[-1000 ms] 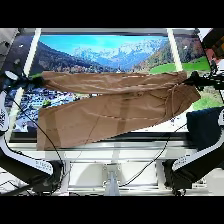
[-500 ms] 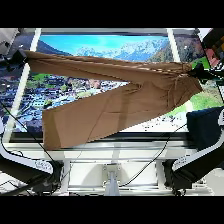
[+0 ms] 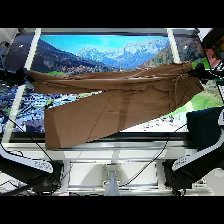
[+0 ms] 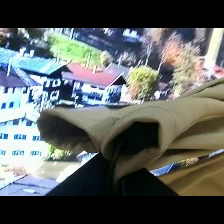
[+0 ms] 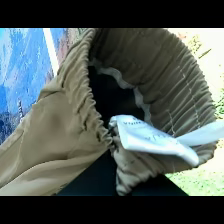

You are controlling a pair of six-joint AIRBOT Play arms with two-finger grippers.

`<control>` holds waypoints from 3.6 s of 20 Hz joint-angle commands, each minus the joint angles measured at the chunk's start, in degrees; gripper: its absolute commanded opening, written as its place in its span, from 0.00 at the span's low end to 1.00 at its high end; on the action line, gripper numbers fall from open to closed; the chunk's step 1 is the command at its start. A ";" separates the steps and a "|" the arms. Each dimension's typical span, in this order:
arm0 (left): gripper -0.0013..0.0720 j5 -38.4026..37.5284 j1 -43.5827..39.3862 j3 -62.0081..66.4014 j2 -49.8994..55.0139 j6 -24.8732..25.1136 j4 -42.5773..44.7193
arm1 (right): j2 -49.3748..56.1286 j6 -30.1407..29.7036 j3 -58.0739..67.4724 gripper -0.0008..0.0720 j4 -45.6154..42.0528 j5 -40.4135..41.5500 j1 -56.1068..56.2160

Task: Fold the clothes and pants, and hang the long-sleeved shirts on hangers.

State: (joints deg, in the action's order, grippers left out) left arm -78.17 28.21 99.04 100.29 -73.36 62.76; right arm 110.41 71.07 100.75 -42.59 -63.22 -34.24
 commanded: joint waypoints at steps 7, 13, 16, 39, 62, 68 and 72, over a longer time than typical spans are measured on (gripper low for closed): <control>0.89 -2.73 0.11 0.02 5.90 -5.46 1.55 | -0.04 0.02 0.07 0.06 0.07 -0.26 0.00; 0.61 -7.98 0.02 0.02 6.45 -6.78 4.50 | -0.04 0.02 0.07 0.06 -1.46 -1.11 0.00; 0.61 -7.89 -1.05 0.02 9.03 -12.39 4.11 | -0.04 0.02 0.07 0.06 -2.40 -1.79 0.00; 0.04 21.57 -5.35 0.26 13.60 -20.04 -11.80 | -0.04 0.04 0.07 0.06 -3.65 -1.60 0.00; 0.04 -22.45 -1.36 11.26 10.43 -13.05 -3.30 | 1.49 7.91 9.35 0.06 -22.10 -0.72 1.77; 0.04 -23.82 -8.04 10.40 10.05 -13.46 10.49 | 1.86 9.40 9.33 0.06 -26.95 -0.26 1.73; 0.04 -12.94 -13.40 7.96 10.08 -15.82 22.29 | 2.62 9.25 8.90 0.06 -28.06 0.20 1.79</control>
State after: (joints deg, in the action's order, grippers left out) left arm -97.95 18.26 108.47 110.41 -87.13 74.46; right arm 112.60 80.18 109.97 -68.97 -63.20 -32.51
